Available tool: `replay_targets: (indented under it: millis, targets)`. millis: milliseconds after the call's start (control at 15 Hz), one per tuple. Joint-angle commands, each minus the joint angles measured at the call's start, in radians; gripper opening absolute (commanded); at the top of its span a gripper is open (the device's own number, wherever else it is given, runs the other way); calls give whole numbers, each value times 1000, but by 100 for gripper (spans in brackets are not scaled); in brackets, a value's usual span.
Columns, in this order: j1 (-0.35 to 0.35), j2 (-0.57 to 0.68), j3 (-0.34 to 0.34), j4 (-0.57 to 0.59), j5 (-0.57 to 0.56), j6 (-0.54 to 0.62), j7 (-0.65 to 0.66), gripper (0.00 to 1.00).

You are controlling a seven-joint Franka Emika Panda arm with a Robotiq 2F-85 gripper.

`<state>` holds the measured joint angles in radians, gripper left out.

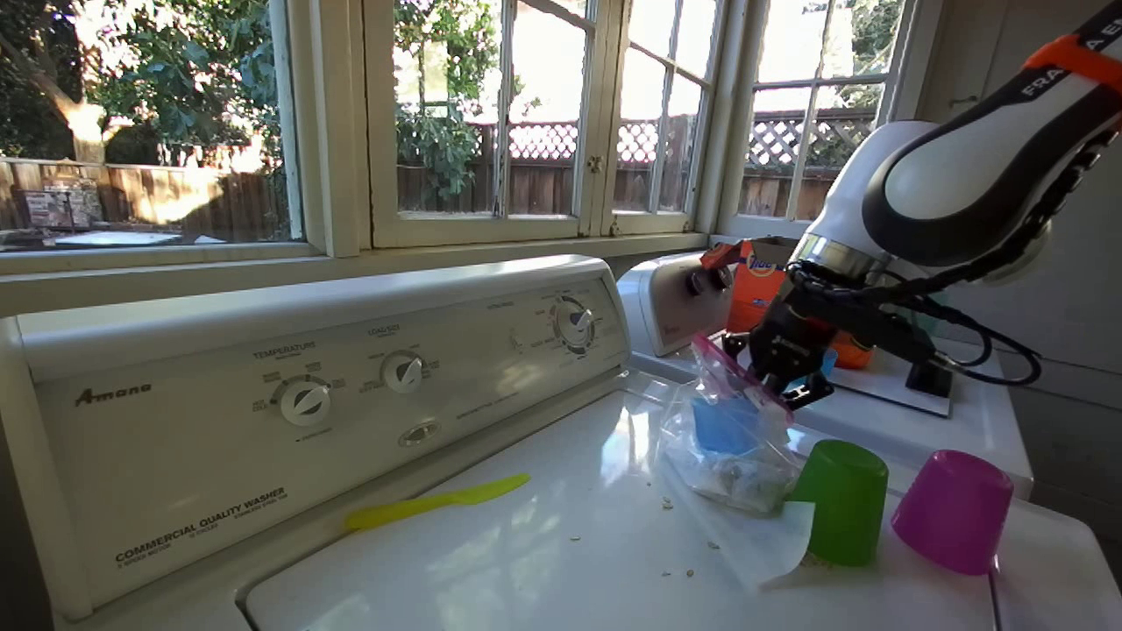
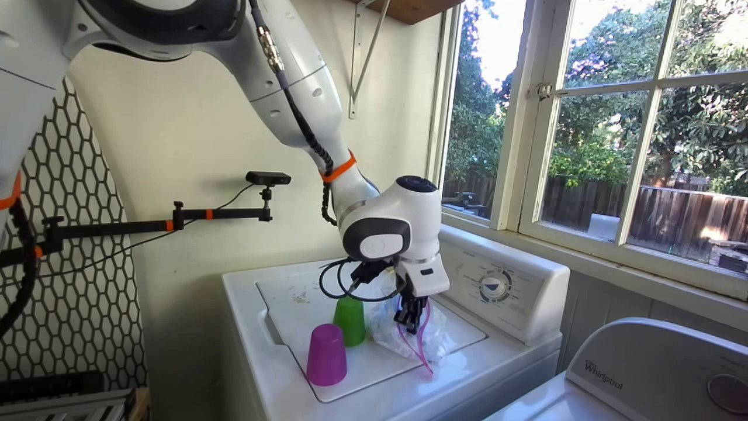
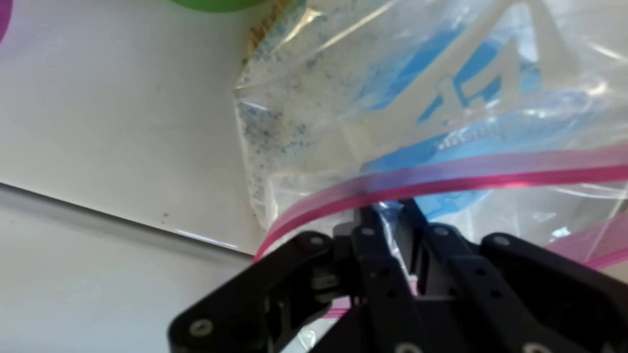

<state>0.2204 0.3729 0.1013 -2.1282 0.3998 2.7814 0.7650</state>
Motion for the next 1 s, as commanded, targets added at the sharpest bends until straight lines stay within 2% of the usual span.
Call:
replay_targets:
  millis: [0,400,600,933]
  targets:
    - [9,-61,-3,-46,-25,13,5,4]
    - [13,-118,-1,-90,-32,91,2,4]
    - [21,-135,-8,-118,-48,165,13,4]
    - [98,-154,-94,-184,-136,326,69,4]
